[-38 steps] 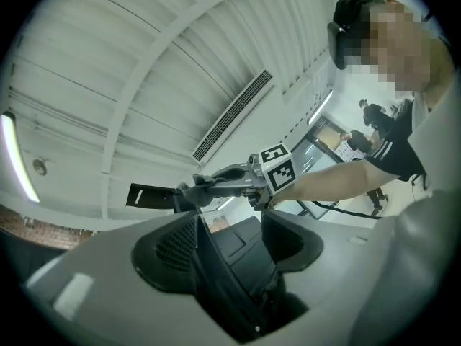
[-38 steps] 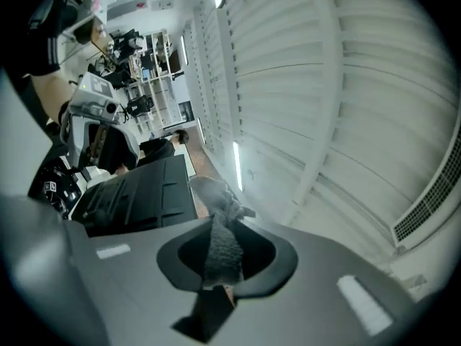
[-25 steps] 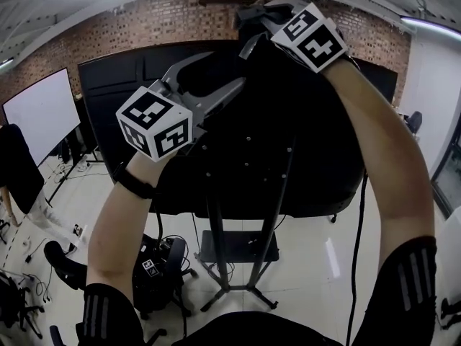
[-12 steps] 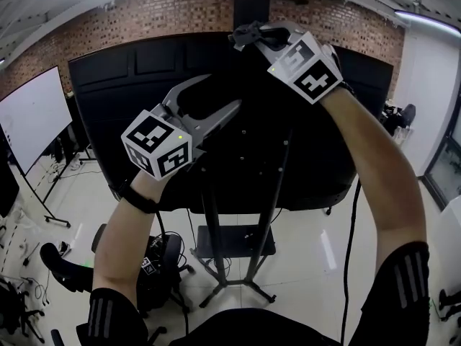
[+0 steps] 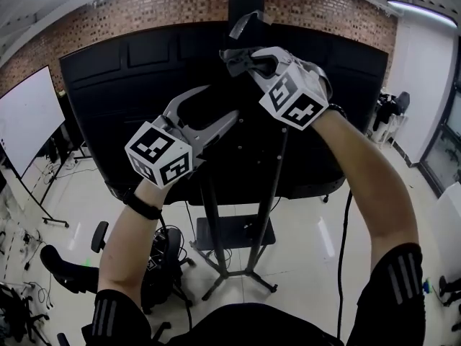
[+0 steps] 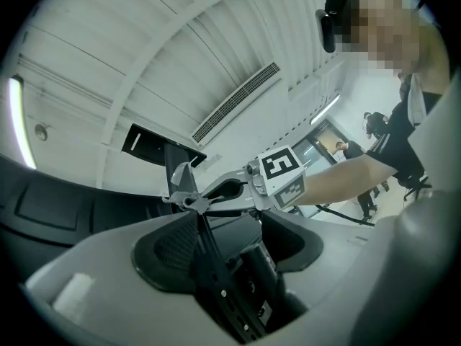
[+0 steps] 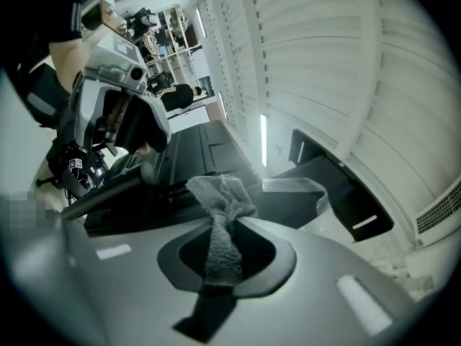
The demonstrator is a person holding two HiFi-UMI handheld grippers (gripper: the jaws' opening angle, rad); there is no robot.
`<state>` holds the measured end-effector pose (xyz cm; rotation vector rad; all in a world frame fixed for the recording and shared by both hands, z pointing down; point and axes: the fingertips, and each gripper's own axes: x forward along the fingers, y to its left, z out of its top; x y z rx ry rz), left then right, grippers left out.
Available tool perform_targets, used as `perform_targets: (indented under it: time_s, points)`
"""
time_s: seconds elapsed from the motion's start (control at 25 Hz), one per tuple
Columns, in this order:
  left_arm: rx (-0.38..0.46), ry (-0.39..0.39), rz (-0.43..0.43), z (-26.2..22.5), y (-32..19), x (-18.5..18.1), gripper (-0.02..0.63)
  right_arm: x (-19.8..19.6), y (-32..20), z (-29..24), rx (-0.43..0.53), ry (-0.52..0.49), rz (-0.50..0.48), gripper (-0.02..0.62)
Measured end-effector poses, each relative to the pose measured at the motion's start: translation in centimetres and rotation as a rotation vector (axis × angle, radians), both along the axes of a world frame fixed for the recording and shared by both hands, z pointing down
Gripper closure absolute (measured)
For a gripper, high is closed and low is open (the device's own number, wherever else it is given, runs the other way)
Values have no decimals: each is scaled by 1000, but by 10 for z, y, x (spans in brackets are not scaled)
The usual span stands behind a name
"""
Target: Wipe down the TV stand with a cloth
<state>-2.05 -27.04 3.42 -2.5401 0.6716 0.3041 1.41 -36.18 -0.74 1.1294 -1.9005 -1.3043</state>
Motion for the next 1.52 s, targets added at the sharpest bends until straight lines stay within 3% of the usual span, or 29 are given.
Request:
perform_targets:
  time_s: [0.16,0.4,0.96,1.36,1.52]
  points:
    - [-6,-67,-31,33,-8,2,300,-2,-3,32,-27,-1,23,555]
    - [-26,-99,-35,67,-2,1,296,-6,-4,76,-34,78,84,555]
    - [-142,-55,-38,130,3,-16,296,-16,-6,187,-13,369,189,555]
    - [-234,-51,-41,179,1,-19,296,-16,-5,263,-86,376,227,555]
    - [-285,-53,-40,206,0,-16,296,-15,-5,303,-157,374,224,555]
